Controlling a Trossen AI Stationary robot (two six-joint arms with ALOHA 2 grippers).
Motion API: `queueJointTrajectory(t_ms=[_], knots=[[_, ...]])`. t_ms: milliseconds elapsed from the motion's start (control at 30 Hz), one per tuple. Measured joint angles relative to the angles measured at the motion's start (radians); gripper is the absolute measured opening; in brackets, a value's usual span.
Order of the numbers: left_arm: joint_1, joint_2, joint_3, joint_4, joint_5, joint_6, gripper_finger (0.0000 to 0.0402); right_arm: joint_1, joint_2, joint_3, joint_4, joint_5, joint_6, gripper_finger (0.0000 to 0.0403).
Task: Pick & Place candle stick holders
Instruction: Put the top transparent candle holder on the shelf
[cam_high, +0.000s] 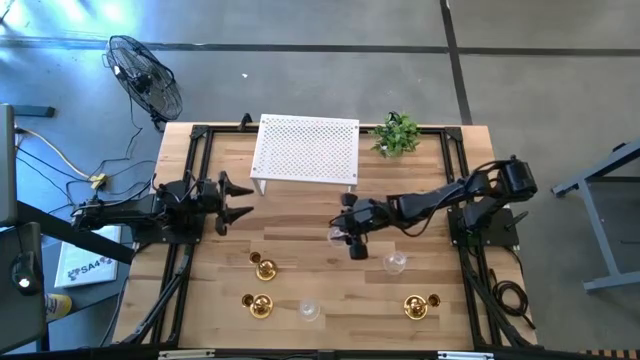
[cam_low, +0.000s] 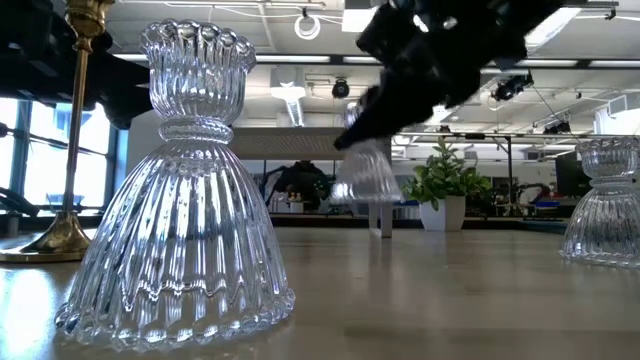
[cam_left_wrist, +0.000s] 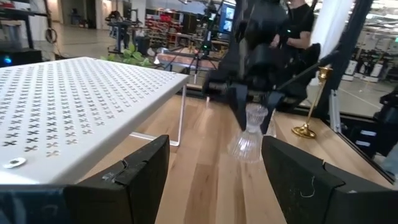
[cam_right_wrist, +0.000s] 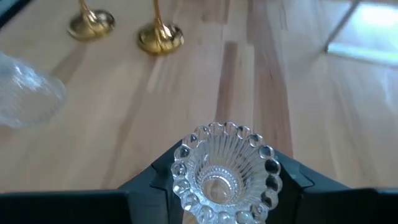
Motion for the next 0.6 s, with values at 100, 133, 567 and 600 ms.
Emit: queueJointTrajectory(t_ms=[100,133,567,600], knots=[[0.000,0.000,0.000,-0.006,0.028,0.000,0.0250,0.016,0.000,0.119,-0.130,-0.001,-0.008,0.0140],[0.000,0.000,0.000,-0.008,0.041,-0.003,0.0250,0.020,0.000,0.163,-0.171,0.002,-0.013,0.0140],[0.000,0.000,0.000,-0.007,0.078,-0.030,0.0250,-0.101,-0.002,0.688,-0.623,0.209,-0.166,0.0140],[0.000,0.000,0.000,-0.006,0.081,-0.030,0.0250,-0.121,-0.002,0.714,-0.639,0.211,-0.172,0.0140]])
